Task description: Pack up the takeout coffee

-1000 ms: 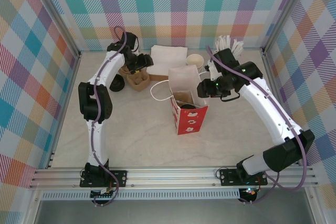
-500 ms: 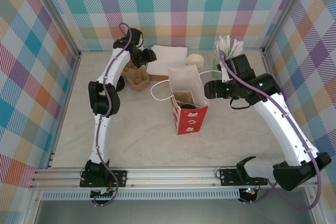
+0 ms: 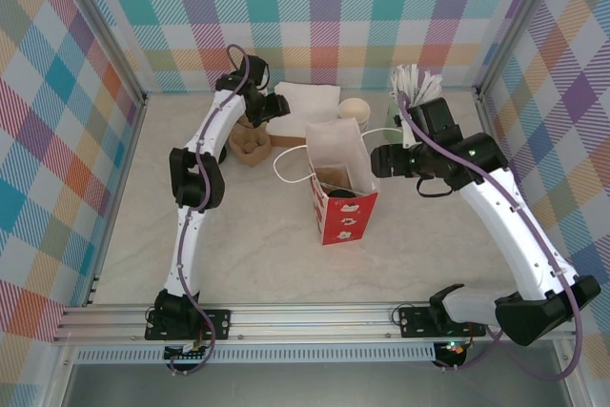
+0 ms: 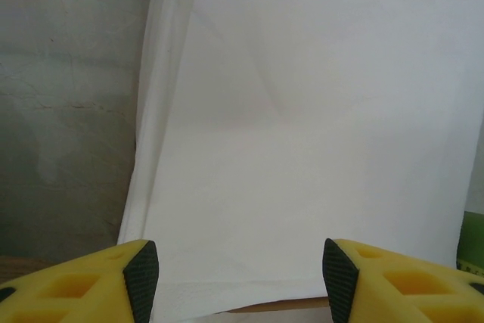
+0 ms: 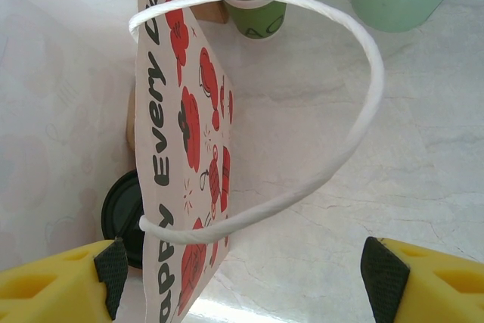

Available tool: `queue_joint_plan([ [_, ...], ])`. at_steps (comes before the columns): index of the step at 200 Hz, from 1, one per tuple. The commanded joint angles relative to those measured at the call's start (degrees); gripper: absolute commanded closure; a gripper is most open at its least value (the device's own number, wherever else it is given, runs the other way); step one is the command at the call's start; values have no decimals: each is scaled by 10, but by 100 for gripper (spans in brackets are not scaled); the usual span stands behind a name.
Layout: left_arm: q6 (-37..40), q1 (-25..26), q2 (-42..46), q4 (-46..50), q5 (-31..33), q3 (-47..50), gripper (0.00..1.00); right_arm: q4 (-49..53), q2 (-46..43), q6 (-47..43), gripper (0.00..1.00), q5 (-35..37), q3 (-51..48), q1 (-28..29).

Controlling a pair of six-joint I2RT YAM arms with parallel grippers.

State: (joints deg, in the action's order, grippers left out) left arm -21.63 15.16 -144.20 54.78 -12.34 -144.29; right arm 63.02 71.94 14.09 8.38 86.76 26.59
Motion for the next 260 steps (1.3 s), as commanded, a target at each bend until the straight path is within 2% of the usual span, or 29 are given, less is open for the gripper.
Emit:
queue_joint_plan([
  [1,5,3,-21,31,31,-13,38,-6,4,-11,18,1,-6,-3],
  [65,12,3,-11,85,109,-13,34,-7,8,-9,18,1,-13,-3],
  [93,12,3,-5,61,61,-13,35,-10,7,-7,17,-2,-19,-3],
  [131,-9,3,-2,26,-7,-13,42,-14,4,-4,17,-9,-28,-3],
  [260,-18,4,-29,29,13,-13,42,-19,2,-2,17,-18,-36,-3],
])
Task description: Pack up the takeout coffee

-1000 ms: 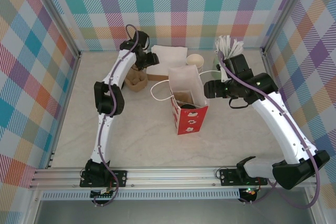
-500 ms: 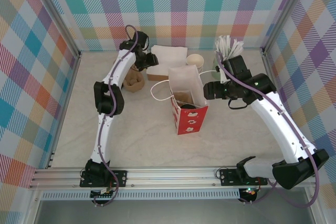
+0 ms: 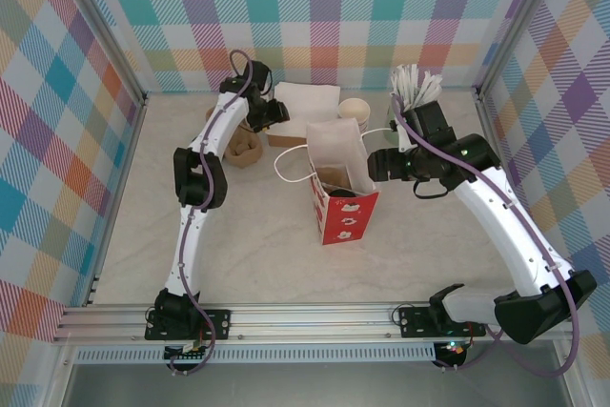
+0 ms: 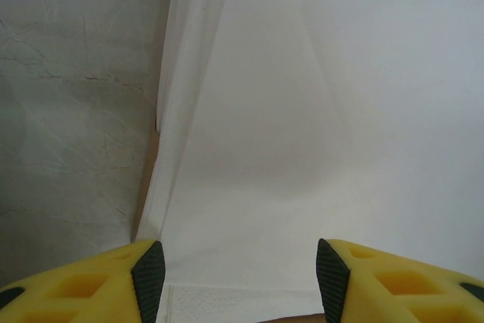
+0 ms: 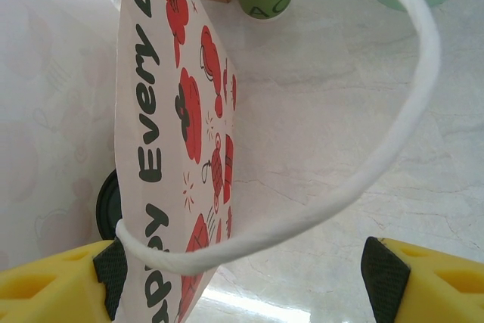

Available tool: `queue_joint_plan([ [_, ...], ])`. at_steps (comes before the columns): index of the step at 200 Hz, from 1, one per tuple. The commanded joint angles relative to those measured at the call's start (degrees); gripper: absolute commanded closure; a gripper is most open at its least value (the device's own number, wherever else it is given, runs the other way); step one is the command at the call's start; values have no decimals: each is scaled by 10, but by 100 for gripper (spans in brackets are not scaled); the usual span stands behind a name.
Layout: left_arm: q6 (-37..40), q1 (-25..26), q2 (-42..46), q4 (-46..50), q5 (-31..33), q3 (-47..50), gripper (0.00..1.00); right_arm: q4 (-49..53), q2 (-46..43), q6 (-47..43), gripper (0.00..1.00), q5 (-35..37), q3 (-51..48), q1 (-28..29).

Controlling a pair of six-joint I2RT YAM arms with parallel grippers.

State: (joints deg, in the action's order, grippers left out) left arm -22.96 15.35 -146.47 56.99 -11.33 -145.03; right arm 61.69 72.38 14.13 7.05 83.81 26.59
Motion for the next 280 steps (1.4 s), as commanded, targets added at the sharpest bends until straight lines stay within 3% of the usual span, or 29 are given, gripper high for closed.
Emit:
queue_joint_plan([
  [1,-5,2,-7,7,3,-6,42,-6,-2,-2,17,-5,-7,-3],
  [50,-2,3,-7,13,19,-6,36,-5,-2,-3,17,-5,-8,-3],
  [135,32,18,6,24,81,-6,36,-8,0,-1,17,-11,-14,-3],
  [174,33,21,-4,22,84,-6,40,-9,0,1,17,-13,-15,-3],
  [241,56,48,-16,42,167,-6,44,-14,-11,-1,17,-5,-14,-3],
  [280,63,53,-23,48,183,-6,50,-18,-18,-2,18,0,-14,-3],
])
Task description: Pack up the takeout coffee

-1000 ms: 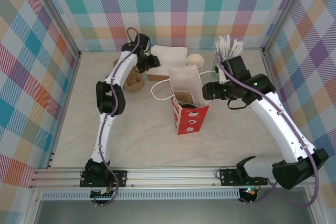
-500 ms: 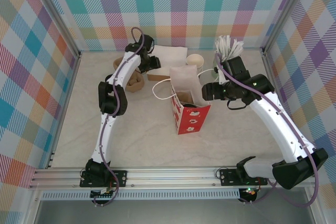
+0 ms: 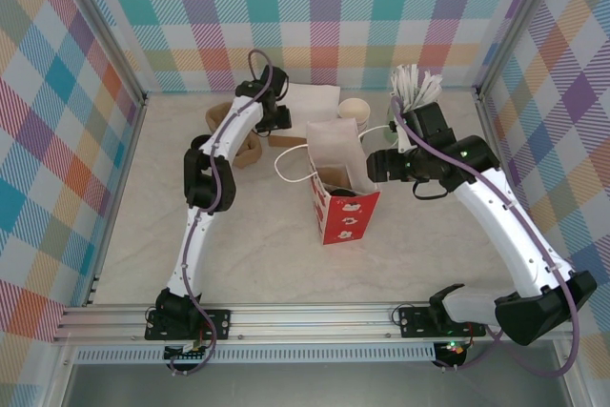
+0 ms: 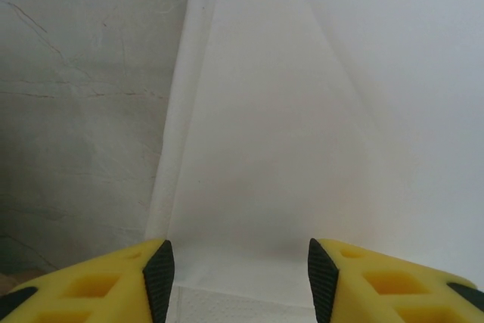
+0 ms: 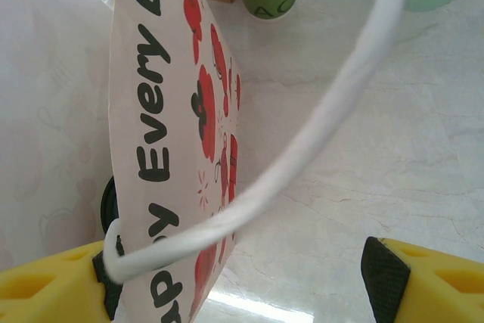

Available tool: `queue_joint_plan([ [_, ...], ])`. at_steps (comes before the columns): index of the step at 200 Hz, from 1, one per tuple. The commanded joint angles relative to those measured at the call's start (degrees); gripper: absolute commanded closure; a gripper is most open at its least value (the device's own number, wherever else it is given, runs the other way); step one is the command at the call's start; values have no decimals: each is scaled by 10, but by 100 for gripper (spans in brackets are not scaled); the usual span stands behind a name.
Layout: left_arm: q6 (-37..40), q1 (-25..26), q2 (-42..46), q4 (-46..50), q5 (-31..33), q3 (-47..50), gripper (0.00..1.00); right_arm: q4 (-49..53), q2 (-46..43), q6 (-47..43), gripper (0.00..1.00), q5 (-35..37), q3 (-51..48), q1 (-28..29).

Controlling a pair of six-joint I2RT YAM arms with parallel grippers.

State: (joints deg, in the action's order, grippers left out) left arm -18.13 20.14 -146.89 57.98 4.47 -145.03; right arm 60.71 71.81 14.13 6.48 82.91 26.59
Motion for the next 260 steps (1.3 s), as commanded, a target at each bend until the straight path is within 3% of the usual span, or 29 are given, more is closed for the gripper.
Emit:
queue_joint_plan([
  [1,15,5,-19,39,25,-6,50,-8,-13,-1,18,6,-4,-3],
  [75,18,6,-21,37,26,-6,69,-11,-15,2,18,9,0,-3],
  [169,30,12,-41,47,48,-6,68,-9,-12,2,18,9,1,-3],
  [260,36,13,-40,50,60,-6,86,-8,-15,5,18,8,-2,-3],
])
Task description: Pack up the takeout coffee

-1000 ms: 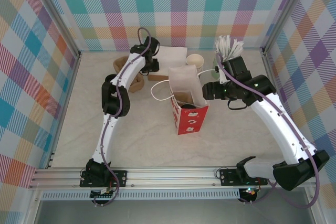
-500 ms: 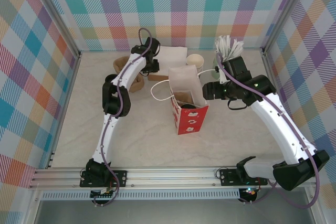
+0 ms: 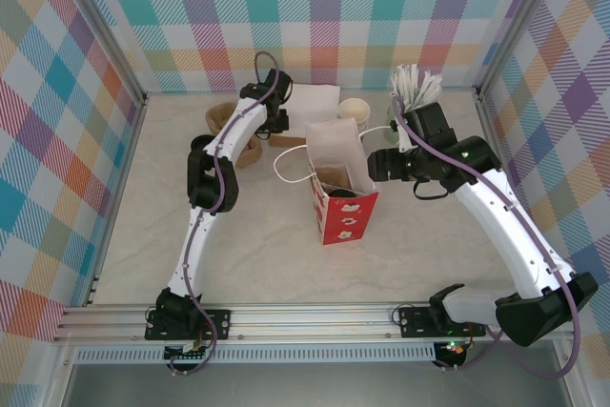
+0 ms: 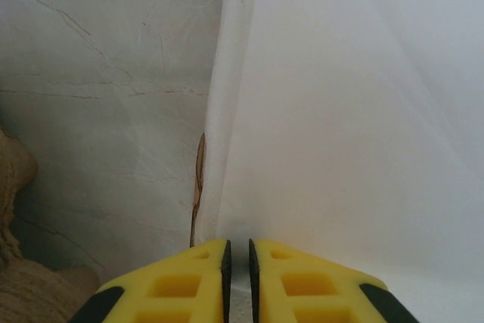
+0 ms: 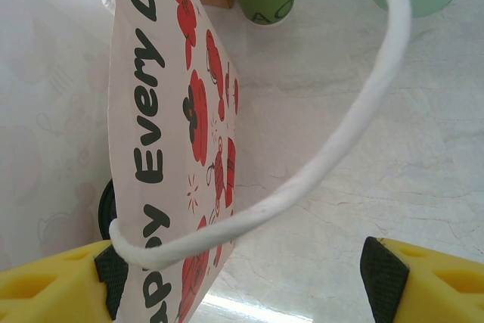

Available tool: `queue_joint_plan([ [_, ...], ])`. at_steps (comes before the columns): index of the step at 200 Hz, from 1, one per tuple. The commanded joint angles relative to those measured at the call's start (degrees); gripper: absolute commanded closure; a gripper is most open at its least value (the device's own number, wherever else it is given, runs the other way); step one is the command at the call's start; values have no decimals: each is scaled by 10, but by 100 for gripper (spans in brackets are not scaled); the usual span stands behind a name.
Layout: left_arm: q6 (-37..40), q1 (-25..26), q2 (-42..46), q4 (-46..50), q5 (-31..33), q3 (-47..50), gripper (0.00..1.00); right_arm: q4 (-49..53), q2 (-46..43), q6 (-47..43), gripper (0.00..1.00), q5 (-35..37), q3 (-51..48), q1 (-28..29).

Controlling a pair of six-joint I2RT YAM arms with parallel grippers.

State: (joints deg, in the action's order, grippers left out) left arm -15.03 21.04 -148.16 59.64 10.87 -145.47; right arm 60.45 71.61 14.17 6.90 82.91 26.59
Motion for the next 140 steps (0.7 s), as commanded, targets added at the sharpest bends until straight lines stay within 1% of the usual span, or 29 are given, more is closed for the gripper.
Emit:
queue_joint_plan([
  [1,6,4,-26,33,-5,-1,86,-5,-13,4,18,3,-2,-3],
  [33,8,4,-11,26,-10,-4,95,-6,-14,5,18,4,-3,-3],
  [61,9,4,-5,27,-15,-20,100,-5,-16,5,18,3,-4,-3],
  [111,13,4,41,13,-23,-27,100,-7,-14,6,18,3,-6,-3],
  [140,20,4,67,17,-11,-27,100,-9,-14,8,18,0,-8,-3],
])
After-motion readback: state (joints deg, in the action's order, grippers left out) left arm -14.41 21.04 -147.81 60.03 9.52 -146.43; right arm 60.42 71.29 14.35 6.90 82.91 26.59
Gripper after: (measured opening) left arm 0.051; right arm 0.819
